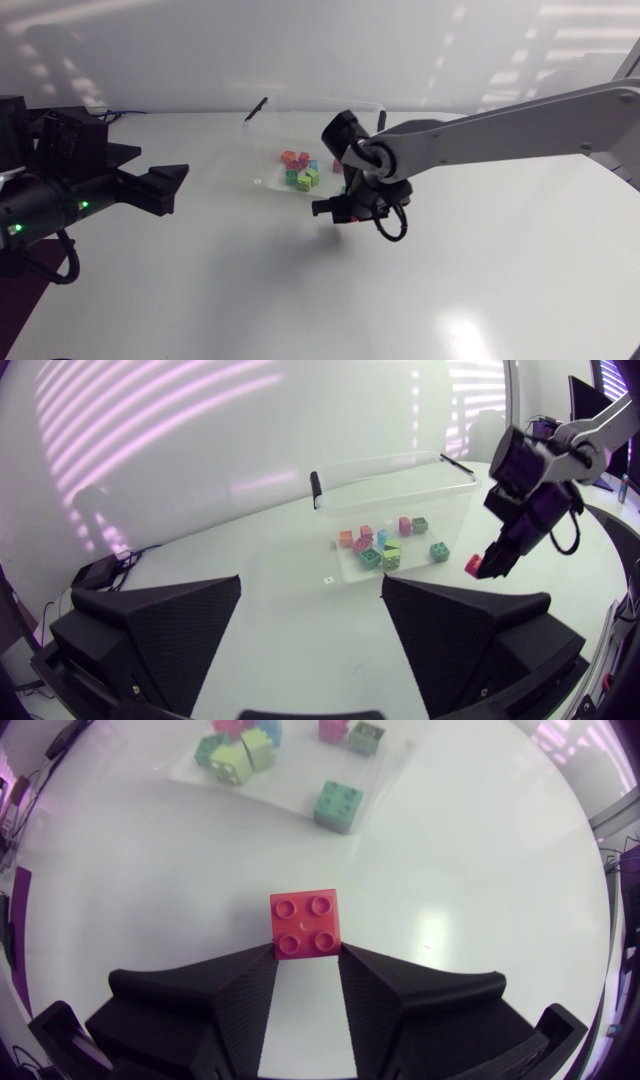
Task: Place the duplo bricks in the container
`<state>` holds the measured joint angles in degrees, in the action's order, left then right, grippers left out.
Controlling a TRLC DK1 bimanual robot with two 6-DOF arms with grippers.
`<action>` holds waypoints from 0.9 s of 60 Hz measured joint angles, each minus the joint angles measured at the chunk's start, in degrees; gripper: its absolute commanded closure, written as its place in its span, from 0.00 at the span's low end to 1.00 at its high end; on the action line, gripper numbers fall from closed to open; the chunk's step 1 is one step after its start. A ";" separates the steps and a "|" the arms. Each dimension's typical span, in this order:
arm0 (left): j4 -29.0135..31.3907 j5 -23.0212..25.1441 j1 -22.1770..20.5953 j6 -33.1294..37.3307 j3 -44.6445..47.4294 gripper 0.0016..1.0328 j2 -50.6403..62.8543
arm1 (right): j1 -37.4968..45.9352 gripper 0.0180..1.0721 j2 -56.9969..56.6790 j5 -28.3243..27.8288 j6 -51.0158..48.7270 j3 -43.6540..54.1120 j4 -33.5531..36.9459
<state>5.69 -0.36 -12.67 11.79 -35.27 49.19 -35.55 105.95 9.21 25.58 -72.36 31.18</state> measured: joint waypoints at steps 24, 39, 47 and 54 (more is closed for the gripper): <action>2.19 0.00 0.00 -0.02 0.52 0.05 -3.32 | -2.16 0.65 -15.37 3.08 -4.22 -8.81 4.72; 3.87 0.00 0.13 0.00 0.85 0.05 -5.95 | 0.59 0.65 -6.08 2.97 -6.03 -18.97 -0.07; 3.93 0.00 0.20 -0.02 0.98 0.05 -6.86 | 2.67 0.63 1.38 2.56 -6.36 -23.67 -1.68; 4.24 0.00 0.24 0.00 1.79 0.05 -7.91 | 3.89 0.39 6.69 2.58 -6.67 -25.88 -2.54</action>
<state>9.93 -0.36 -12.43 11.79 -33.47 41.28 -31.66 112.64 11.79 18.92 -98.24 28.64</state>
